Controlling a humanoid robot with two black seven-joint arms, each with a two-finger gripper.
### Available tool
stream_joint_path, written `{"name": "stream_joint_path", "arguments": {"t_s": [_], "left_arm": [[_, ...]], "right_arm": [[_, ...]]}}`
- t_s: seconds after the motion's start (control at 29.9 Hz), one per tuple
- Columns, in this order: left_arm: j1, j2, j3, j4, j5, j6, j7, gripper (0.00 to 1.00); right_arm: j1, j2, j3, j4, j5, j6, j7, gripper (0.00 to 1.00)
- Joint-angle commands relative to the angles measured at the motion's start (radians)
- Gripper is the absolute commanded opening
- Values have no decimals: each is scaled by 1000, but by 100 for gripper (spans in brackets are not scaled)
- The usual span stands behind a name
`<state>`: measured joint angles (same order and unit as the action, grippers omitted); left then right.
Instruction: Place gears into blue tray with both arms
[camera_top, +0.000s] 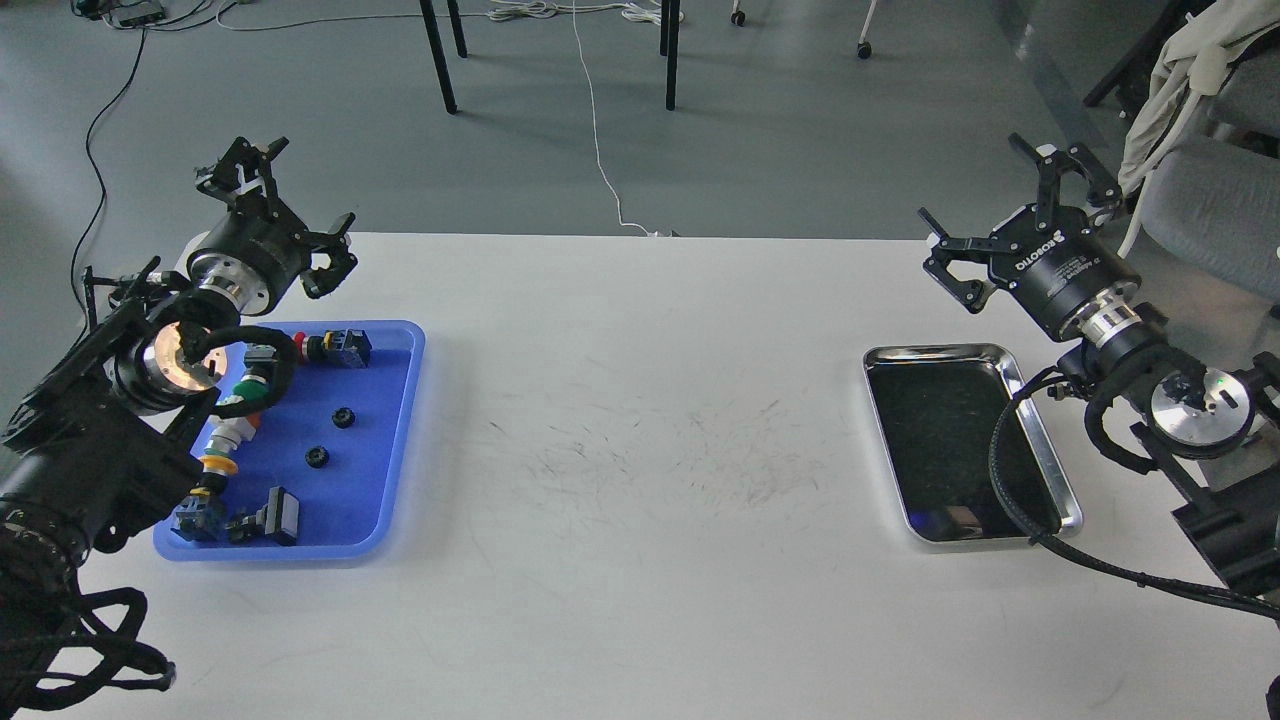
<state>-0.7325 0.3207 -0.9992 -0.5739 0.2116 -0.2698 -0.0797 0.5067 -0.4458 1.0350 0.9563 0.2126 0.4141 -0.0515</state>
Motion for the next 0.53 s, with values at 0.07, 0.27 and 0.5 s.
{"name": "stream_joint_path", "arguments": {"t_s": [0.07, 0.27, 0.5], "left_arm": [[-1, -3, 8, 2, 0, 0, -40, 98], [-2, -3, 13, -4, 0, 1, -41, 98], [-1, -3, 13, -4, 0, 0, -43, 98]], "right_arm": [[0, 18, 4, -8, -2, -12, 7, 99], [-2, 22, 40, -4, -2, -12, 12, 99], [-2, 41, 48, -5, -2, -12, 13, 99]]}}
